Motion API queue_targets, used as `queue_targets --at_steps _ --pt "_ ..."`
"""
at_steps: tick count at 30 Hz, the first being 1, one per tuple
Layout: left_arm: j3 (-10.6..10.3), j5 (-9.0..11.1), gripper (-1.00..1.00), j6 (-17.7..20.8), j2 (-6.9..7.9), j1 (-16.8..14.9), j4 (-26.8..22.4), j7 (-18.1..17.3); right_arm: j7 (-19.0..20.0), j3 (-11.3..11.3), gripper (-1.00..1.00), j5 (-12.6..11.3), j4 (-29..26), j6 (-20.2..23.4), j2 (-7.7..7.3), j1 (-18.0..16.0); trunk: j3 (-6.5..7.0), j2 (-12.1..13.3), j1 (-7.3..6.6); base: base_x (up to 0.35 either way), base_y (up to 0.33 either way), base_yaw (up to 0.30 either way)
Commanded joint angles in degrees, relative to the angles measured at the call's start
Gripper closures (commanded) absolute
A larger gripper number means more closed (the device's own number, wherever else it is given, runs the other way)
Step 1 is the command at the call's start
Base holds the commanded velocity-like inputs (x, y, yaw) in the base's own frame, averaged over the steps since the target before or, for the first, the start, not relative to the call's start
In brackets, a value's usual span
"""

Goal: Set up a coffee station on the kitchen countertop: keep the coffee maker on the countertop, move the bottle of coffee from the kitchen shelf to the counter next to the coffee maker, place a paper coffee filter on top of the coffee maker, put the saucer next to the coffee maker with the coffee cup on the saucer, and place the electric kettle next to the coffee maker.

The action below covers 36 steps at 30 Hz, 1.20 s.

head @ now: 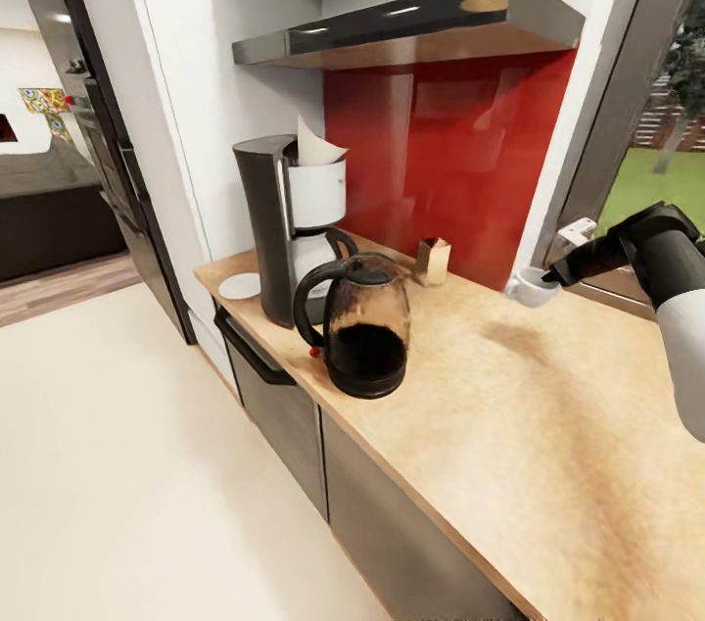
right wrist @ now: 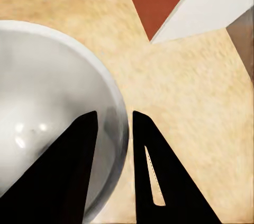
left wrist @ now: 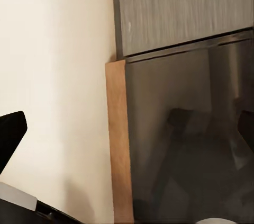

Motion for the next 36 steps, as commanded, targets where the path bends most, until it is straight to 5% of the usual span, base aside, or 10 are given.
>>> queue_targets --at_steps 1,6,12,16,20,36 --pt "-0.1 0.4 -1.00 0.5 0.00 0.0 -0.1 -0.1 1.2 0.0 1.00 0.2 -0.2 0.4 -0.40 0.0 -0.02 0.0 0.00 0.000 0.000 -0.273" --pt "-0.1 0.3 -1.00 0.5 0.00 0.0 -0.1 -0.1 4.5 -0.2 1.00 0.3 -6.6 0.4 -1.21 1.4 0.13 0.0 0.00 0.000 0.000 -0.271" --pt "-0.1 0.3 -1.00 0.5 0.00 0.0 -0.1 -0.1 10.1 -4.2 1.00 0.4 -14.0 0.6 -2.10 5.0 0.31 0.0 0.00 0.000 0.000 -0.270" --pt "-0.1 0.3 -1.00 0.5 0.00 0.1 -0.1 -0.1 10.7 -5.1 1.00 0.5 -23.2 1.5 -2.14 10.9 0.44 0.0 0.00 0.000 0.000 -0.270" --pt "-0.1 0.3 -1.00 0.5 0.00 0.0 -0.1 -0.2 12.8 -5.3 1.00 0.5 -36.8 11.1 -2.17 18.2 0.55 0.0 0.00 0.000 0.002 -0.241" --pt "-0.1 0.3 -1.00 0.3 0.00 0.0 0.1 -0.1 16.2 -5.4 1.00 0.4 -39.5 13.9 -2.21 19.5 0.78 0.0 0.00 0.016 0.165 -0.118"
